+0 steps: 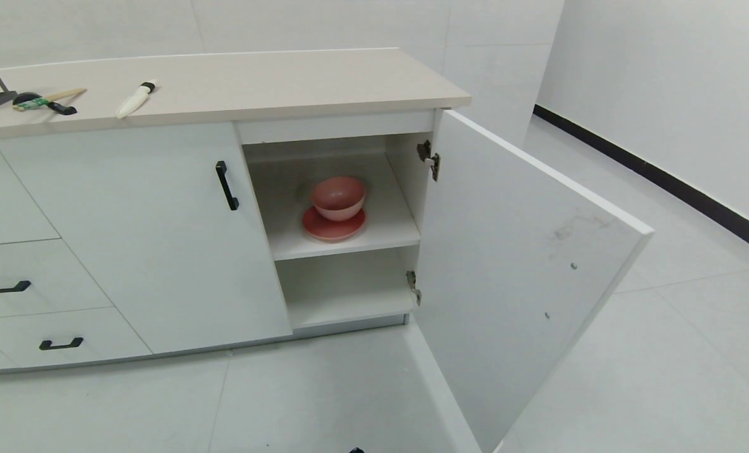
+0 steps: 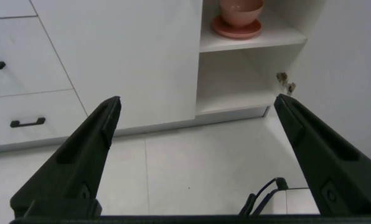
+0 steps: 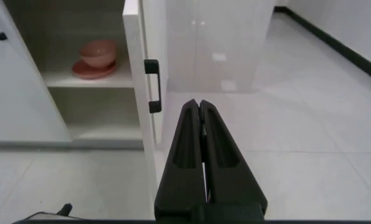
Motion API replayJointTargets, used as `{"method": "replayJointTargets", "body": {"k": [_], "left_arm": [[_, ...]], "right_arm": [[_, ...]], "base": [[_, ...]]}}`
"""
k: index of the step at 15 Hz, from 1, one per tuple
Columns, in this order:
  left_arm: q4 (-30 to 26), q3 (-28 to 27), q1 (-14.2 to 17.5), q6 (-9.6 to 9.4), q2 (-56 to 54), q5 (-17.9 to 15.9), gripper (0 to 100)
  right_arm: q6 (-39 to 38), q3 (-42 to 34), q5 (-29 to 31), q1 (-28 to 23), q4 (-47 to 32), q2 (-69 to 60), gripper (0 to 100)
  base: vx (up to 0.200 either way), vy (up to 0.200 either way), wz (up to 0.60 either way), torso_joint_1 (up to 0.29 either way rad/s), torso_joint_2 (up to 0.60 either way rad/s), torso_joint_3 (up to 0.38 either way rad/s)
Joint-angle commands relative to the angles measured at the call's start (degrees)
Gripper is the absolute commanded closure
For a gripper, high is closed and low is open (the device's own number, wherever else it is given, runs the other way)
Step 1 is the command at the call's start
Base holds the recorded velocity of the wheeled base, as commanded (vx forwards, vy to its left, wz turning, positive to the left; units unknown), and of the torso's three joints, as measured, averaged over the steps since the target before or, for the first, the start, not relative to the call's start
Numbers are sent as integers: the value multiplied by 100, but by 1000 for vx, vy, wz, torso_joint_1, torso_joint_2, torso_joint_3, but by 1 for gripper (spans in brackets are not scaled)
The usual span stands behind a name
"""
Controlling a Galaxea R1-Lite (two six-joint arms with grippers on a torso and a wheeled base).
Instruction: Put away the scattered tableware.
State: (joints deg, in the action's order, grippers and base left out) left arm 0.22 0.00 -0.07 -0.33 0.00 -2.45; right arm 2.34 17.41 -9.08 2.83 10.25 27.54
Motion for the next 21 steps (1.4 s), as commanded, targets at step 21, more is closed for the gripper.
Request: {"method": "replayJointTargets", "body": {"k": [21], "left_arm": [[4,0,7,7,0,8,0]], "right_arm": [[425,202,-1192,429,4345,5552,100]], "base": [[0,0,0,0,0,0]]}}
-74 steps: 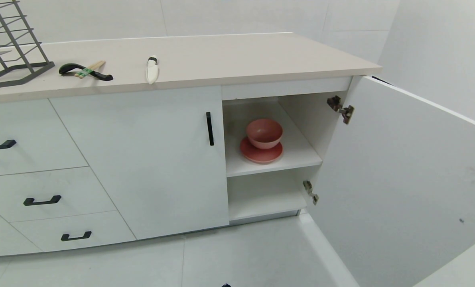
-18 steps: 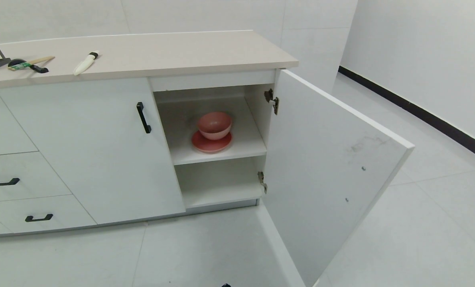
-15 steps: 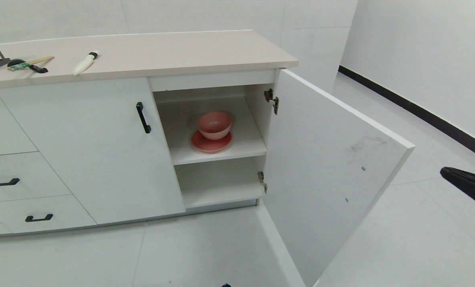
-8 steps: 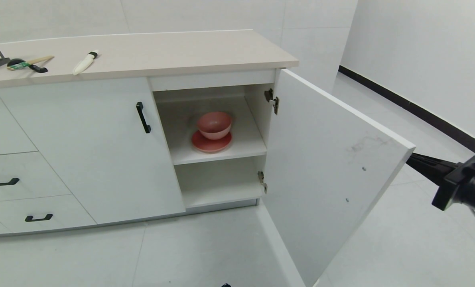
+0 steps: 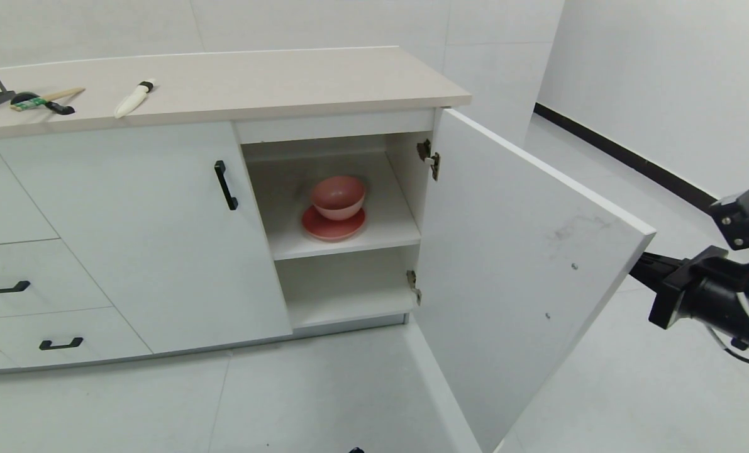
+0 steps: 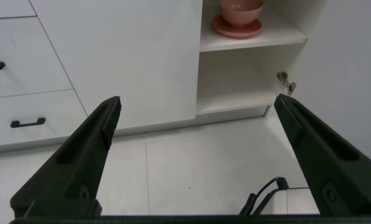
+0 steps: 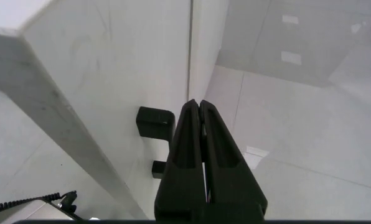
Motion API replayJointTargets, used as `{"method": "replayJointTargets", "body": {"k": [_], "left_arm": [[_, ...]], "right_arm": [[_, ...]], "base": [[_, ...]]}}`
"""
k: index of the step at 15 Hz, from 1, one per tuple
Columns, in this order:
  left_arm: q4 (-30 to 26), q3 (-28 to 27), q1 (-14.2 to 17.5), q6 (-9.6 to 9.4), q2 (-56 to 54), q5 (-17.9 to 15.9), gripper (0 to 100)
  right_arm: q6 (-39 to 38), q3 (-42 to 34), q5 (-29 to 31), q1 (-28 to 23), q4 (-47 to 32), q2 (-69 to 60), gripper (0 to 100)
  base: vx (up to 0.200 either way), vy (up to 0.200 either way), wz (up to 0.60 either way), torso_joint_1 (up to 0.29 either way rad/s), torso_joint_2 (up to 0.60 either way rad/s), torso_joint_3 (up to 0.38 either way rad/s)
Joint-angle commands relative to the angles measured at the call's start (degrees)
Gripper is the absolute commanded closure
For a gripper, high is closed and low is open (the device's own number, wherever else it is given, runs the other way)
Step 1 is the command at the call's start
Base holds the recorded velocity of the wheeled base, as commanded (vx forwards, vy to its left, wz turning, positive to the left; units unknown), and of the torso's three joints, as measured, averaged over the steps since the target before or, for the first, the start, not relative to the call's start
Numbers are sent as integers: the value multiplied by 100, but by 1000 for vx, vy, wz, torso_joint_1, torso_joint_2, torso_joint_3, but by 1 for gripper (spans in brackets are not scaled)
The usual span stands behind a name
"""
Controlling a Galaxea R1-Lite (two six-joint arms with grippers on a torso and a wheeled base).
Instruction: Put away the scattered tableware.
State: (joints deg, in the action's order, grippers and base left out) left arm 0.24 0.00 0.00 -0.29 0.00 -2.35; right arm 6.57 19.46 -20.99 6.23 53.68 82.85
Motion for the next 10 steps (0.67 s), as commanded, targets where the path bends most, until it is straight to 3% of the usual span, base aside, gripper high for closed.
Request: {"method": "replayJointTargets", "body": {"k": [1,10], "left_arm": [[2,0,0,3,0,-2,0],[2,0,0,3,0,-2,0]], "right_arm": [[2,-3,-1,177,3,21,100],[2,32,7,880,3,-5,100]], "base": [[0,0,0,0,0,0],[0,0,0,0,0,0]]}}
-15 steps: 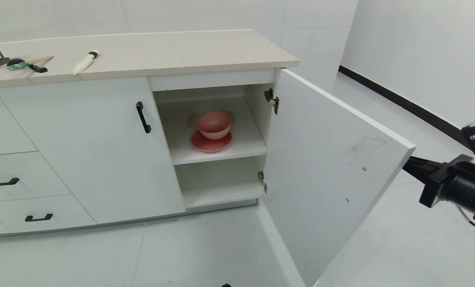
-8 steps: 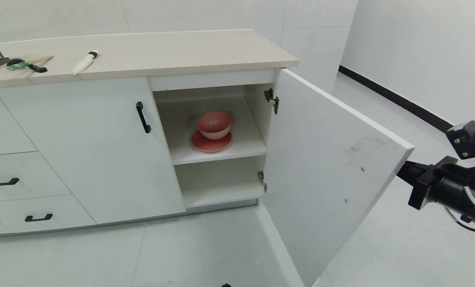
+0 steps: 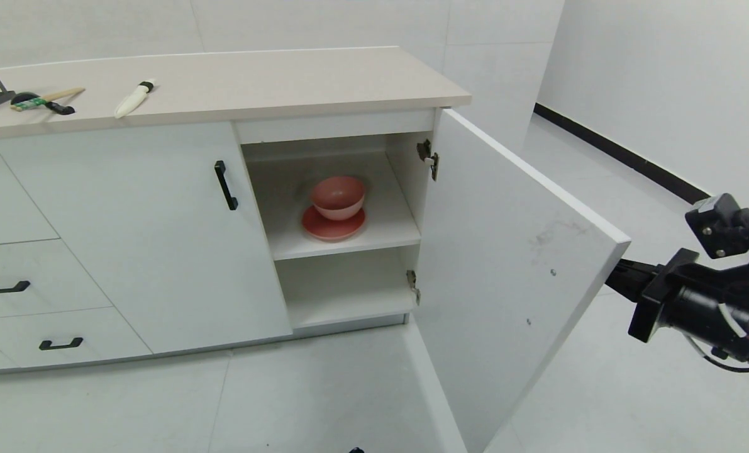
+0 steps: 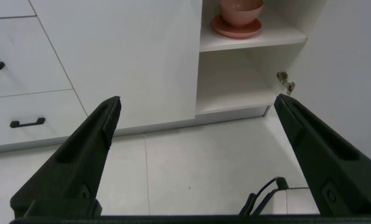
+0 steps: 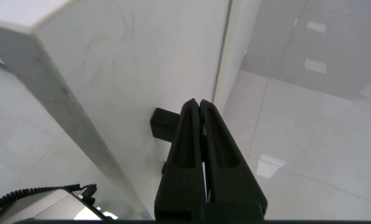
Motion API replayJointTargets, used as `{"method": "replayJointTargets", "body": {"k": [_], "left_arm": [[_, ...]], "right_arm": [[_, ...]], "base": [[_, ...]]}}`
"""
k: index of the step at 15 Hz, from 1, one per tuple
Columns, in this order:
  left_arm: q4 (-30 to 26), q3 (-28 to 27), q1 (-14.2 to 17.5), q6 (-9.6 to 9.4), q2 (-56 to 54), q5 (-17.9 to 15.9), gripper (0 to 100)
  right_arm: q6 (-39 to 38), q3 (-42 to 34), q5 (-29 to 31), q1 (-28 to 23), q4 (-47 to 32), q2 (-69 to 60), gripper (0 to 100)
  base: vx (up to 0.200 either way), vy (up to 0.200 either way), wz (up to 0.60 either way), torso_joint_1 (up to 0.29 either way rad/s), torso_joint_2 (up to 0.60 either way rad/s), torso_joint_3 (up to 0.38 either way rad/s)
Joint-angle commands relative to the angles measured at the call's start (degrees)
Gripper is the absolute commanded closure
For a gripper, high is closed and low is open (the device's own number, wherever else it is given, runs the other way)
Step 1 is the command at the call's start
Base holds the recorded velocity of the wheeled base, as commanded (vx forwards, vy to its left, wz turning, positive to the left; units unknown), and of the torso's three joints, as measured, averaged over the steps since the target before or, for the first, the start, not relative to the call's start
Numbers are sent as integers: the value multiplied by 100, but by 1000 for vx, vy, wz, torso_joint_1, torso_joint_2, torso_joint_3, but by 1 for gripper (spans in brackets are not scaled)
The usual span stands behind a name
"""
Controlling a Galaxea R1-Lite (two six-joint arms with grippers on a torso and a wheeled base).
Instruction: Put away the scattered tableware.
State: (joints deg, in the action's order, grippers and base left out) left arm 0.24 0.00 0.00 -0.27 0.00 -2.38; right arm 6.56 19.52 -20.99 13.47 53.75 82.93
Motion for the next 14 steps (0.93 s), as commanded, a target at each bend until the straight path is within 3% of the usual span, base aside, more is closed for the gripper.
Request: {"method": "replayJointTargets", "body": {"k": [1,14], "left_arm": [[2,0,0,0,0,0,0],[2,0,0,9,0,0,0]], "right_arm": [[3,35,7,217,-5,-5,100],[-23,922,7,1457,92,786,100]], "base": [[0,0,0,0,0,0],[0,0,0,0,0,0]]}}
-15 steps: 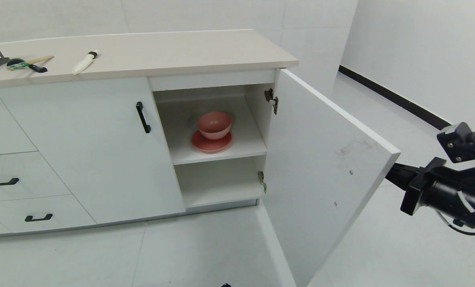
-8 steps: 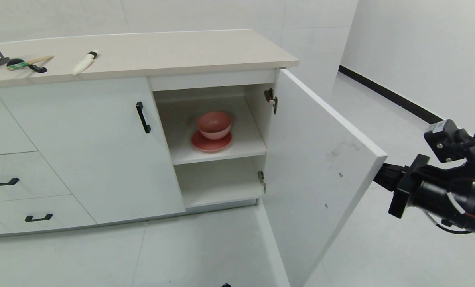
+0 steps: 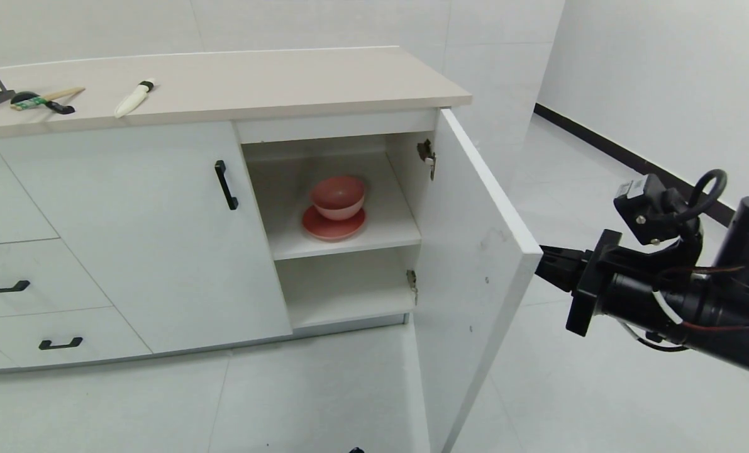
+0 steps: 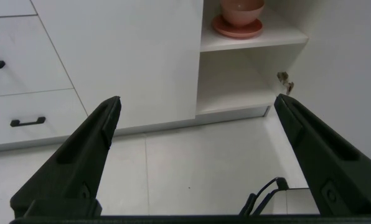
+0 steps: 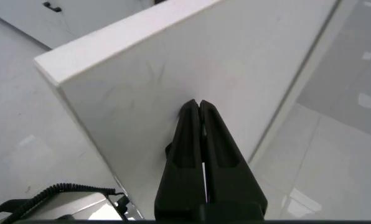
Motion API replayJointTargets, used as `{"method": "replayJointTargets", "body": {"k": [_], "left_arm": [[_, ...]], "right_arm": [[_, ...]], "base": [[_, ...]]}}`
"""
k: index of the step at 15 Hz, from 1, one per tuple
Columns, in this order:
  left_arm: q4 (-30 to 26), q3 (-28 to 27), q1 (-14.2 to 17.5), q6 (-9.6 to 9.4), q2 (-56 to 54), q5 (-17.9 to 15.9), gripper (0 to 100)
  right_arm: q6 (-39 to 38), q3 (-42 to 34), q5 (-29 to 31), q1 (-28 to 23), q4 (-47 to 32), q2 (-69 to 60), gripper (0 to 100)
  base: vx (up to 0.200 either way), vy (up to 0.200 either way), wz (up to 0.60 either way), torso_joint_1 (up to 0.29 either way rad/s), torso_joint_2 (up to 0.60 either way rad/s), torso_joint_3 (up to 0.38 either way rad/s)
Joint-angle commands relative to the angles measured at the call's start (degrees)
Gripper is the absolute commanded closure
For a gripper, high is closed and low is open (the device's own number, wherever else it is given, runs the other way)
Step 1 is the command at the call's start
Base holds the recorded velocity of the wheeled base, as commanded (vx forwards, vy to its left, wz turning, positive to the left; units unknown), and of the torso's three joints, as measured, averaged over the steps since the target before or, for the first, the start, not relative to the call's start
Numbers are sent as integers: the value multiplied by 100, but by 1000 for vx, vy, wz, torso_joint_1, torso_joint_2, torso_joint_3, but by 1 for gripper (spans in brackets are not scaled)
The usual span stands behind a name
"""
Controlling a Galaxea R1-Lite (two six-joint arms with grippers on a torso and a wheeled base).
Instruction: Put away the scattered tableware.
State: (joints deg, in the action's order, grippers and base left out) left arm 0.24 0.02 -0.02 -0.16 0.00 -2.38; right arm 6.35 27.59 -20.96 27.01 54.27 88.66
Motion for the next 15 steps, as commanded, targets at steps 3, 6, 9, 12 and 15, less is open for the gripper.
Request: {"method": "replayJointTargets", "body": {"k": [3,6,9,12,15], "left_arm": [[2,-2,2,-2,0,0,0],[2,-2,2,-2,0,0,0],[2,-2,2,-11,0,0,0],[2,-2,2,-11,0,0,0],[2,-2,2,-11,0,9,0]], "right_arm": [[-2,326,4,217,127,477,100],[-2,564,4,287,154,723,100],[-2,880,4,375,180,1057,100],[-37,1284,4,568,461,1593,100],[-37,1618,4,718,646,1979,100]], "base": [[0,0,0,0,0,0],[0,0,0,0,0,0],[0,0,0,0,0,0],[0,0,0,0,0,0],[0,0,0,0,0,0]]}}
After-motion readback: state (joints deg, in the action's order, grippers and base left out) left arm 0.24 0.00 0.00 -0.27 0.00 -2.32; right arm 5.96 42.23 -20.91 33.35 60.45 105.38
